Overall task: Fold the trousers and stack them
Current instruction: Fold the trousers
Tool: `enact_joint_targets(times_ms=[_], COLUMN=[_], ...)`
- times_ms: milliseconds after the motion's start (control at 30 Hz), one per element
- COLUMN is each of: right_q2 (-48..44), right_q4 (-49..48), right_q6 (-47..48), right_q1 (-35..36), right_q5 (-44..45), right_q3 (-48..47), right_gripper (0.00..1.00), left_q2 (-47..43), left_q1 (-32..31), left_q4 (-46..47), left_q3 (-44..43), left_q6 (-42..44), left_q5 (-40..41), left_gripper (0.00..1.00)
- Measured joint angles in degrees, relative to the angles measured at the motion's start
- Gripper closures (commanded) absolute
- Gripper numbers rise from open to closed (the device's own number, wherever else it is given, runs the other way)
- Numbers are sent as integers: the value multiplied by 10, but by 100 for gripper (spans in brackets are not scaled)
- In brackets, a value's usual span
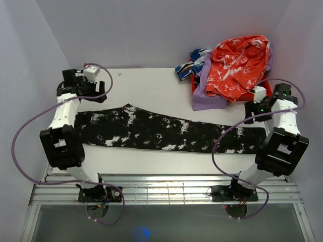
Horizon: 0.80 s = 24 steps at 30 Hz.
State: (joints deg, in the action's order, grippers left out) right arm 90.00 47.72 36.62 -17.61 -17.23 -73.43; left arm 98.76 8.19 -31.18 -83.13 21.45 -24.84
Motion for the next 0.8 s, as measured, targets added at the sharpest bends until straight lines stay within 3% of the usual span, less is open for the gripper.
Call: enact_joint_targets(times_ms=[133, 267, 433, 800], right_q2=[24, 66, 101, 159], right_q4=[26, 37, 27, -31], right_q6=[19, 28, 19, 0], right_q1=[-151, -253, -271, -268], right_q5=[-11, -13, -26, -26], right_q3=[-1, -1, -1, 16], right_gripper=[30, 31, 38, 44], left_q2=[-75, -84, -87, -126], left_q1=[77, 90, 86, 86], left_q4=[-10, -21, -42, -43], left_q3=[82, 168, 216, 211], left_q6=[15, 27, 29, 26], left_q5=[-16, -18, -23, -26], left_gripper=[7, 7, 7, 6])
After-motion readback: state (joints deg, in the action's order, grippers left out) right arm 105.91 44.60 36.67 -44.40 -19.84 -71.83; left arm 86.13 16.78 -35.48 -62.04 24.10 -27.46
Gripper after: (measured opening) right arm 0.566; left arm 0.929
